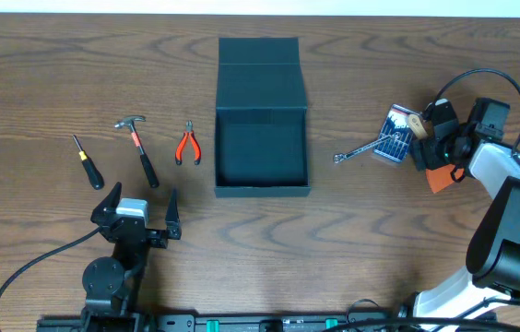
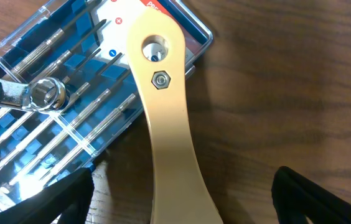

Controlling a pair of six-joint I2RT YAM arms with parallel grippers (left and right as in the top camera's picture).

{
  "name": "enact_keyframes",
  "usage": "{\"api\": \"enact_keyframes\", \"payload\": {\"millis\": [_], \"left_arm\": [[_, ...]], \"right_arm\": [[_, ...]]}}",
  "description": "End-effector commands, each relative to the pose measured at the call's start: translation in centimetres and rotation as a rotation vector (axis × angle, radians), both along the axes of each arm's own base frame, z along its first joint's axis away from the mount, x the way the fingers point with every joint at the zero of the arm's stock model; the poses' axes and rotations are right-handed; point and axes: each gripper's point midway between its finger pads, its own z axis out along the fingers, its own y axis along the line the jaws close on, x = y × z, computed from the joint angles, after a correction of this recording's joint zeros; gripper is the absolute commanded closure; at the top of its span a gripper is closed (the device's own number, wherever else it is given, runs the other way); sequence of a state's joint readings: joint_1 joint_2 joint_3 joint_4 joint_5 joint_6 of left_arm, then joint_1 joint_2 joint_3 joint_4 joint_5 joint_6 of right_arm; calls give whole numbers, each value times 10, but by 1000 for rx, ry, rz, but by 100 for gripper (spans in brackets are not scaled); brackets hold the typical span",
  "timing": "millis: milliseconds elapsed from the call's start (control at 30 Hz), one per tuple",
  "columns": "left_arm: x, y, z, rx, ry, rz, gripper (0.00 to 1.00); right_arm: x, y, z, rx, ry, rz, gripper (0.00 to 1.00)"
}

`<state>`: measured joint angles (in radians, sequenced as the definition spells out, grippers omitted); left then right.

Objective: Pack container
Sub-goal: 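Move the right gripper to the orange scraper's wooden handle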

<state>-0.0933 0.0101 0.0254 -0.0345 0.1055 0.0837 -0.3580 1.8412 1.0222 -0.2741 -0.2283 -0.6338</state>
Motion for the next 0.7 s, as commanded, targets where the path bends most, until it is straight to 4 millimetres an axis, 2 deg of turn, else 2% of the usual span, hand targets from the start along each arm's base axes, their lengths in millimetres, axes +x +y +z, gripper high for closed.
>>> {"api": "enact_keyframes", "payload": {"millis": [0,333,567,667], "left_arm": [[-1,-4,-16,11,41,-24,1],[-1,-4,-16,11,41,-23,2],[-1,-4,-16,11,41,-23,2],[-1,-4,-16,11,41,-23,2]], "right_arm": [[5,-6,0,-8,-13,10,17],[3,-10,-20,6,20,0,23],[5,-10,-20,2,11,0,46],[5,-11,-20,2,10,0,52]]}}
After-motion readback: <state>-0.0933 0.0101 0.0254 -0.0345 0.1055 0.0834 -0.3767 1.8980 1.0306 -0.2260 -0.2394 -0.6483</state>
